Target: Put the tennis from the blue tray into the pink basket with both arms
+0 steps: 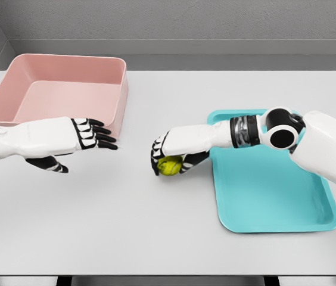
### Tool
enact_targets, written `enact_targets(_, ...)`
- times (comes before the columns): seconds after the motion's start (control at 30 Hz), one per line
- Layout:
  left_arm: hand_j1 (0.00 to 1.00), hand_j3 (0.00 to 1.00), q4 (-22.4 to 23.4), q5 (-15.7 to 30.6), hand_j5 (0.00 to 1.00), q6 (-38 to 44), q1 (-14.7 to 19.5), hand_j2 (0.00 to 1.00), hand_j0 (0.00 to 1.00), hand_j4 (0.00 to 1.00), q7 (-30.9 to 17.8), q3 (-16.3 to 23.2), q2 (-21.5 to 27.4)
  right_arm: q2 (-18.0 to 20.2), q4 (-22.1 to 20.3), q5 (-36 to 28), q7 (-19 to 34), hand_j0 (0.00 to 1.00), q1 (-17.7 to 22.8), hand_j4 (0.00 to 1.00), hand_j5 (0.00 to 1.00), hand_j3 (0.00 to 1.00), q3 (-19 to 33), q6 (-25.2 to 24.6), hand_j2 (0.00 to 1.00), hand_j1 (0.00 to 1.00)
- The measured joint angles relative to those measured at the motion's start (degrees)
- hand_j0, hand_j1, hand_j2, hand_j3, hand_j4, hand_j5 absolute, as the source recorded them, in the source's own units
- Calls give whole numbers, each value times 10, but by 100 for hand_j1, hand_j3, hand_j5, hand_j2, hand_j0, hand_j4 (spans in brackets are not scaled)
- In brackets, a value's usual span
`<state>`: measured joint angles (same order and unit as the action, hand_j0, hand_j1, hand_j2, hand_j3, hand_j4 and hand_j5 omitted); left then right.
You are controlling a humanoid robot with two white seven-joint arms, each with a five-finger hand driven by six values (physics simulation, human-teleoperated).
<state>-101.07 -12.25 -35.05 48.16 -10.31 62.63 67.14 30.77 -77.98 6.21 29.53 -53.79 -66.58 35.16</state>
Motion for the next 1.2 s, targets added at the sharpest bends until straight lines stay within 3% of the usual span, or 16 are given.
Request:
enact_targets(0.33, 100, 100, 0, -1, 100, 0, 0, 100, 100, 100, 0, -1, 13, -63, 36, 1, 13, 51, -2, 51, 51, 51, -27, 0, 51, 51)
enact_targets(0.93, 100, 100, 0, -1, 100, 0, 2, 100, 100, 100, 10, -31, -6, -89, 80, -1, 14, 55, -5, 55, 55, 55, -44, -1, 55, 55)
enact_targets(0.97, 100, 100, 0, -1, 100, 0, 2, 100, 100, 100, 10, -31, -6, -90, 81, -2, 14, 65, -5, 65, 65, 65, -45, -1, 65, 65)
enact_targets(1.0, 100, 100, 0, -1, 100, 0, 4, 100, 100, 100, 9, -32, -6, -90, 82, -2, 14, 93, -5, 93, 93, 93, -45, -1, 93, 93)
enact_targets(1.03, 100, 100, 0, -2, 100, 0, 4, 100, 100, 100, 9, -32, -7, -91, 82, -1, 12, 100, -4, 100, 100, 100, -46, -1, 100, 100)
enact_targets(1.2, 100, 100, 0, -46, 100, 0, 4, 100, 100, 100, -33, -31, 7, -95, 80, 0, 10, 100, -5, 100, 100, 100, -47, 0, 100, 100)
